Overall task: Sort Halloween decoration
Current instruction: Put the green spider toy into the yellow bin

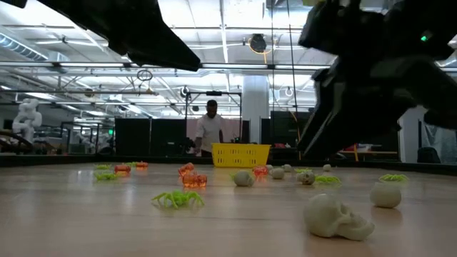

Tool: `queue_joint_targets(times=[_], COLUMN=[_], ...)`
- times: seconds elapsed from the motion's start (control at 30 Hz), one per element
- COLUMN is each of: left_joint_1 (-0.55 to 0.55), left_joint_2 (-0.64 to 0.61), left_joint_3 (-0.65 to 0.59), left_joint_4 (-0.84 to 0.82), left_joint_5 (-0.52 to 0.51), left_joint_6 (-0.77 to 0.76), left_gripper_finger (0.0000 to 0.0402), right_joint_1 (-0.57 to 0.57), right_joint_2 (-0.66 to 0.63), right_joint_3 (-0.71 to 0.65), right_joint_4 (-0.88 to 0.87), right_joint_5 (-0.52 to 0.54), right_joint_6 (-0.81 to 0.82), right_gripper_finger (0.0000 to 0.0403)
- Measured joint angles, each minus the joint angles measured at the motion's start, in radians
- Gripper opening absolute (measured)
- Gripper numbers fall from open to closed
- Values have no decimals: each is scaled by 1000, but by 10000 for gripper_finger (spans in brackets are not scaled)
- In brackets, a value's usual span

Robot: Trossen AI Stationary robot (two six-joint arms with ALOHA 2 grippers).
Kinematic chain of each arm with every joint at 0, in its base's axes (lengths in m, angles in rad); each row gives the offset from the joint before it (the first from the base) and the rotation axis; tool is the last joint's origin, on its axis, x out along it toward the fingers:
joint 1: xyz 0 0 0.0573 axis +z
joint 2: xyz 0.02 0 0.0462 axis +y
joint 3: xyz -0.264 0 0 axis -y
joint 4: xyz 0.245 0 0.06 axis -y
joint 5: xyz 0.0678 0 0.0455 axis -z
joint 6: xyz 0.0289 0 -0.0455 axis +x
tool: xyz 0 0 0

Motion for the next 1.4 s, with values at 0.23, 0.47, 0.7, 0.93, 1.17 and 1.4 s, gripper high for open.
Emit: queue_joint_targets(times=[0.23, 0.47, 0.7, 0.93, 1.17, 1.4], left_joint_1=[0, 0, 0, 0, 0, 0], left_joint_2=[0, 10, 75, 130, 133, 133], left_joint_3=[0, 0, 0, 0, 0, 0], left_joint_4=[-21, -26, -20, -16, -4, 11], left_joint_5=[3, 6, 10, 10, 10, 10], left_joint_6=[-1, -12, -32, -51, -52, -51], left_gripper_finger=[115, 115, 115, 115, 115, 115], right_joint_1=[-63, -100, -93, -97, -111, -155], right_joint_2=[-2, -75, -74, -62, -62, -62], right_joint_3=[0, 68, 103, 77, -13, -90], right_joint_4=[34, -332, -395, -387, -280, -125], right_joint_5=[-45, -163, -221, -200, -191, -243], right_joint_6=[-28, 83, 136, 199, 187, 101], right_gripper_finger=[130, 130, 130, 130, 130, 130])
